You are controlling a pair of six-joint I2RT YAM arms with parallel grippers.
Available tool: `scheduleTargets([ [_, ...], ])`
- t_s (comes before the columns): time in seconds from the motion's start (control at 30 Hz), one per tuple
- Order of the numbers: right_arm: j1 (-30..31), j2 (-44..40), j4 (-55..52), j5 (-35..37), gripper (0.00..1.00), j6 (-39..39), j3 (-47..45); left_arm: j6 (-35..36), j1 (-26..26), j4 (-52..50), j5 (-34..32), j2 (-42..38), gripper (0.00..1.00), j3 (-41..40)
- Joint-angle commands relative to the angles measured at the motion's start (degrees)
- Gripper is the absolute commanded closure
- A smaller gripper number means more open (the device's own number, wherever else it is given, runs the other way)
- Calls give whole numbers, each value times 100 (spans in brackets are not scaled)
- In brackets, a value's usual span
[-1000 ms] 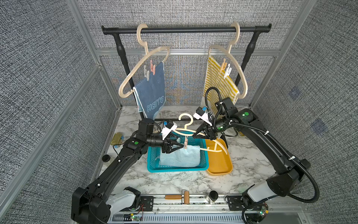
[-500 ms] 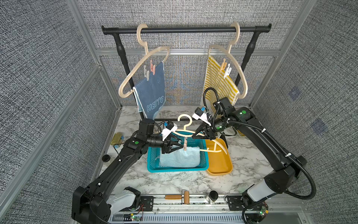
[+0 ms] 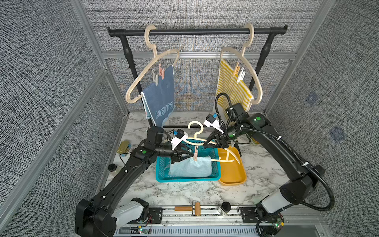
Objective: Remove the clothespins securing towels to the hanger
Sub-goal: Remove the clothespin from the hanger.
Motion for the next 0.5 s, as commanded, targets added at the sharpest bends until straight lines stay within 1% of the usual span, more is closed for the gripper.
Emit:
scheduleTargets([
  [0.0,-5,-30,-52,-860,100,-318,71,48,7,-101,135,56,73,-1],
  [0.07,-12,-35,-43,-869,100,-321,62,25,7,-104,133,81,79,20],
  [0.13,-5,-35,-42,-868,100,-323,48,6,2,-83,106,84,89,32],
  [0.27,-5,-36,-17,-861,100,-318,27,-68,7,-5,2,19,100,27],
  [0.47,-14,-15,53,-858,100,-262,26,-163,1,45,-236,-107,100,37],
])
